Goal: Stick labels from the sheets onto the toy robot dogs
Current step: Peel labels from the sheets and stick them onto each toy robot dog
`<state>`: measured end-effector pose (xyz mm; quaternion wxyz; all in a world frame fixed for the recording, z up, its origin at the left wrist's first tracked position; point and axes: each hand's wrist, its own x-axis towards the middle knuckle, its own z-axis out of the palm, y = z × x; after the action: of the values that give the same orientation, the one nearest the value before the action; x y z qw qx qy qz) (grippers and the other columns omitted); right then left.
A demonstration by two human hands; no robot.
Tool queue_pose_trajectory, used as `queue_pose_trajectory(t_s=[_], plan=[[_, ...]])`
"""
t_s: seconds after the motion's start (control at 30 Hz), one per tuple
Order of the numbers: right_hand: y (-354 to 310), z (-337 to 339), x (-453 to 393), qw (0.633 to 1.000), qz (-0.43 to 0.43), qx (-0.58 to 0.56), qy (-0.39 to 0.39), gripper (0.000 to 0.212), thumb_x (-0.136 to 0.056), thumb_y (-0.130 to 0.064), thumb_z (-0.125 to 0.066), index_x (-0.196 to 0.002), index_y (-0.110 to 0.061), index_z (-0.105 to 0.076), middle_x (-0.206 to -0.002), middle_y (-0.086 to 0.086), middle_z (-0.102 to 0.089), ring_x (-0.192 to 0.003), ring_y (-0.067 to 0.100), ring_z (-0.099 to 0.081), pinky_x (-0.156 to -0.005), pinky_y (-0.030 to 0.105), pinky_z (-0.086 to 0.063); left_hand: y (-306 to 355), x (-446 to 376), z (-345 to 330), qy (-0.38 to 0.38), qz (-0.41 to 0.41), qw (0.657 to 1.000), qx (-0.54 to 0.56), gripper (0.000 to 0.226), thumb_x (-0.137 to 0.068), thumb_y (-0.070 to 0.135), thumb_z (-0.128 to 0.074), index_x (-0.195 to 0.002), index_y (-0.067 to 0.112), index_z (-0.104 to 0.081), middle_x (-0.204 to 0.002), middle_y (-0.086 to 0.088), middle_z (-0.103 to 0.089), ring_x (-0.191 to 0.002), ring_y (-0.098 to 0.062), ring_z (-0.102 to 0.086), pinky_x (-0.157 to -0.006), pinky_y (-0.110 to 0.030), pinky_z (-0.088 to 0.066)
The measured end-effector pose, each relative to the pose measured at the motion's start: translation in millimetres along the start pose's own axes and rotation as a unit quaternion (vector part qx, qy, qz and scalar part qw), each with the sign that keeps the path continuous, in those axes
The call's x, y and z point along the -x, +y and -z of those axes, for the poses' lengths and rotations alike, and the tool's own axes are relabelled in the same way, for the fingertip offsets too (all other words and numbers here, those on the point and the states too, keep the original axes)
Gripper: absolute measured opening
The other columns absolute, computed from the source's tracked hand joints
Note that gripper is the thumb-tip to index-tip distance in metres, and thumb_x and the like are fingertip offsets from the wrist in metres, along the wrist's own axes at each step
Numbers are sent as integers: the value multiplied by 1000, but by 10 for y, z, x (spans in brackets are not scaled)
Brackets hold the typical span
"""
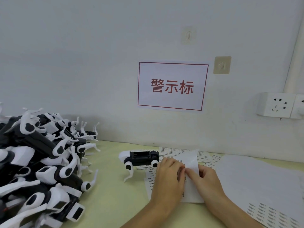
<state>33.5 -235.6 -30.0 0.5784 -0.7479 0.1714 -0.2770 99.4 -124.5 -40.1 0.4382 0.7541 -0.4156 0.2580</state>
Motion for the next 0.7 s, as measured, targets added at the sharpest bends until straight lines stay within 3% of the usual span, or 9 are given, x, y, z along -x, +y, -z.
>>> queue_pose_trajectory(t_s=[0.3,0.5,0.7], plan=[[16,7,11,999,35,-4,-3,20,-89,-14,-67,-71,-10,-73,-74,12,-70,-68,18,-62,-64,32,-47,-5,5,4,-8,0,1000,-15,19,-102,20,-51,-102,12,-69,-101,3,-62,-100,-10,-49,-92,-23,-38],[0,13,29,999,50,3,-15,22,-89,-15,-68,-67,-13,-72,-69,9,-69,-63,12,-60,-56,21,-45,14,19,24,-26,-13,997,-67,24,-104,20,-46,-101,8,-66,-101,-4,-62,-99,-19,-52,-90,-30,-42],[-23,-15,54,998,52,5,-32,20,-89,-17,-68,-70,-16,-75,-69,6,-71,-61,9,-60,-54,17,-46,14,1,25,-25,35,998,-35,15,-100,19,-48,-94,12,-60,-96,2,-58,-94,-11,-48,-84,-25,-40]])
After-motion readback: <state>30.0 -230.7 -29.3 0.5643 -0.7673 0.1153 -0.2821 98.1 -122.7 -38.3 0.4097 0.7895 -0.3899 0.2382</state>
